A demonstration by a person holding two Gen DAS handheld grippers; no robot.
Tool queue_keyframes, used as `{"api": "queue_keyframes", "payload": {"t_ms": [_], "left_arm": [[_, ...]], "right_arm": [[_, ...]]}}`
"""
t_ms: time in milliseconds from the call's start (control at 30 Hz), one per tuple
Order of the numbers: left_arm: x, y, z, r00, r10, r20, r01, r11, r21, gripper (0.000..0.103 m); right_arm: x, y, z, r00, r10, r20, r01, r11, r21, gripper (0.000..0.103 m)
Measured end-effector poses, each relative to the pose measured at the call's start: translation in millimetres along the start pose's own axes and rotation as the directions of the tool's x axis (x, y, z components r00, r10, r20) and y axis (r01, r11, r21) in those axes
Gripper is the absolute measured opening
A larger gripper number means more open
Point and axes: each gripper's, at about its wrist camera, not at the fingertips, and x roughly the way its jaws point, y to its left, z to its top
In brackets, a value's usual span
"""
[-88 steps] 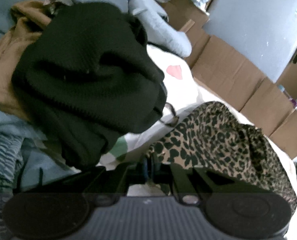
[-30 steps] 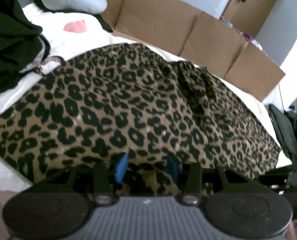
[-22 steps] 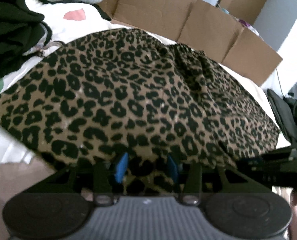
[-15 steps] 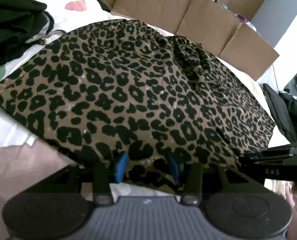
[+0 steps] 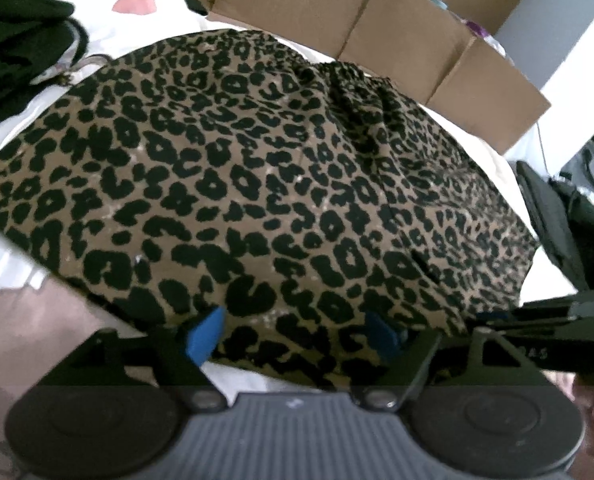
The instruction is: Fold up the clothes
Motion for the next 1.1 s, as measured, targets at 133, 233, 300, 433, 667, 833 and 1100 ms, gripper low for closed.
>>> {"api": "queue_keyframes", "payload": {"t_ms": [133, 233, 300, 433, 667, 833, 1100], "left_arm": [[-23.6, 3.3, 1.5, 0.999, -0.007, 0.042, 0.007, 1.000, 0.012, 0.072], [-41.6, 8.1, 4.7, 0.995, 0.028, 0.092, -0.032, 0.999, 0.043, 0.072], [-49.1, 16.6, 7.1, 0.991, 0.059, 0.119, -0.064, 0.997, 0.039, 0.072], [-58.0, 39.9, 11.1, 0.979, 0.132, 0.154, -0.136, 0.991, 0.014, 0.069], [-61.4, 70.9, 16.1, 0.959, 0.219, 0.178, -0.219, 0.975, -0.021, 0.067], [-66.2, 89.1, 19.3, 0.942, 0.259, 0.215, -0.250, 0.966, -0.068, 0.067], [-59.8, 112.4, 27.4, 0.906, 0.330, 0.264, -0.315, 0.944, -0.101, 0.063]], "right_arm": [[-12.3, 4.1, -0.8, 1.000, -0.001, 0.002, 0.001, 1.000, 0.004, 0.021], [-21.3, 9.0, -1.8, 1.000, 0.002, 0.021, -0.002, 1.000, -0.025, 0.021], [-24.8, 9.5, -0.8, 1.000, 0.004, 0.029, -0.003, 1.000, -0.026, 0.021], [-28.2, 9.0, 1.8, 0.999, 0.006, 0.041, -0.005, 1.000, -0.017, 0.021], [-29.0, 8.3, 3.2, 0.998, 0.022, 0.054, -0.022, 1.000, -0.008, 0.021], [-29.1, 7.2, 1.4, 0.998, 0.023, 0.053, -0.023, 1.000, -0.008, 0.021], [-33.7, 4.5, 1.5, 0.998, 0.018, 0.055, -0.018, 1.000, -0.017, 0.021]]}}
